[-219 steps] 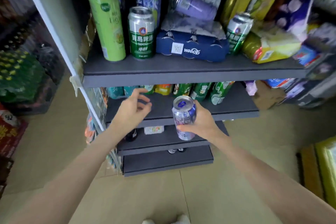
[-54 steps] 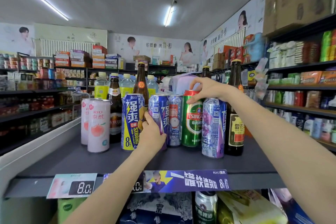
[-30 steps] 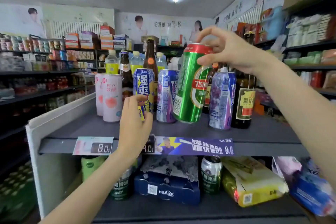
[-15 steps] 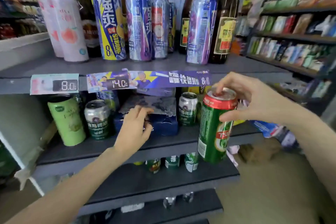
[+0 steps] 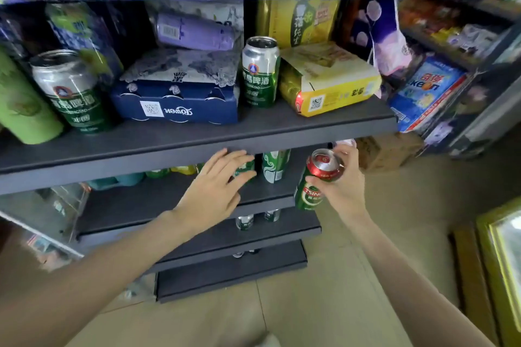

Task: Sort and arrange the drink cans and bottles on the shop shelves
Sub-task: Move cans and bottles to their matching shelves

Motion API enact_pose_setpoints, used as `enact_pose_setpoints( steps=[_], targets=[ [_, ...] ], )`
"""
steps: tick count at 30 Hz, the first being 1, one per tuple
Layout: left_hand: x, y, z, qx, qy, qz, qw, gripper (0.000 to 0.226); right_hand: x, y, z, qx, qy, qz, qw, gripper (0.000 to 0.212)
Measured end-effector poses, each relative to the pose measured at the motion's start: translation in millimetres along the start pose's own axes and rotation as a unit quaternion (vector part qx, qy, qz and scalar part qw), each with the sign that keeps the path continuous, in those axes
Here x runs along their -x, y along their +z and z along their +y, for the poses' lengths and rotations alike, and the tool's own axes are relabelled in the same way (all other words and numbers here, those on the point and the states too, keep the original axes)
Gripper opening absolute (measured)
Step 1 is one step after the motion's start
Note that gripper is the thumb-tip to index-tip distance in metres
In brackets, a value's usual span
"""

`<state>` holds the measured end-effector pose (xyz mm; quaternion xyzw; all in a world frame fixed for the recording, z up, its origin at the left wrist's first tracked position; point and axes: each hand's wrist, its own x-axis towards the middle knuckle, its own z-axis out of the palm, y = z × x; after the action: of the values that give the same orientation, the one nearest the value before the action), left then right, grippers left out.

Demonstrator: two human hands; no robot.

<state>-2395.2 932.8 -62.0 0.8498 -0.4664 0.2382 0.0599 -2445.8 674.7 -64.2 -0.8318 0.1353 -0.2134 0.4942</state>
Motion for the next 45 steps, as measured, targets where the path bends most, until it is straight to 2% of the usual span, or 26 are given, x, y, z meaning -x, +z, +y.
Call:
enact_pose_setpoints(
  steps=[4,10,15,17,19,24,30,31,35,39,42,45],
  targets=[
    [3,20,19,0.025,-0.025,-0.043,0.998,0.041,-16,28,28,-0.039,0.033,0.05,0.997,0.075],
    [10,31,31,0.041,-0.124,-0.072,0.989,0.043,-62,59,55,-0.046,0.027,0.005,0.999,0.081],
    [21,39,33,0.031,-0.168,-0.066,0.983,0.044,-72,65,72,-0.027,0.005,-0.028,0.999,0.085],
    [24,41,34,0.026,-0.179,-0.066,0.981,0.05,-66,67,88,0.005,0.025,-0.06,0.998,0.084],
    [25,40,36,0.019,-0.186,-0.067,0.98,0.041,-60,68,103,0.055,0.053,-0.076,0.994,0.076],
    [33,34,40,-0.005,-0.209,-0.084,0.974,0.042,-68,81,98,0.054,0.067,-0.057,0.995,0.068],
    [34,15,38,-0.018,-0.222,-0.054,0.973,0.043,-47,78,77,0.065,0.157,-0.028,0.985,0.064],
    [33,10,37,-0.02,-0.214,-0.043,0.976,0.043,-30,72,71,0.066,0.133,-0.022,0.989,0.058],
    [22,-27,26,-0.034,-0.187,0.017,0.982,0.045,34,48,24,0.055,-0.083,-0.047,0.994,0.046],
    [-5,-88,9,-0.033,-0.179,0.121,0.976,0.044,26,10,-59,-0.002,-0.22,0.038,0.975,0.042],
    [-30,-136,-2,-0.043,-0.154,0.198,0.967,0.041,1,-27,-125,0.007,-0.297,0.116,0.948,0.038],
    [-57,-179,-11,-0.047,-0.151,0.249,0.955,0.04,-27,-57,-184,-0.002,-0.348,0.154,0.925,0.04]
  ],
)
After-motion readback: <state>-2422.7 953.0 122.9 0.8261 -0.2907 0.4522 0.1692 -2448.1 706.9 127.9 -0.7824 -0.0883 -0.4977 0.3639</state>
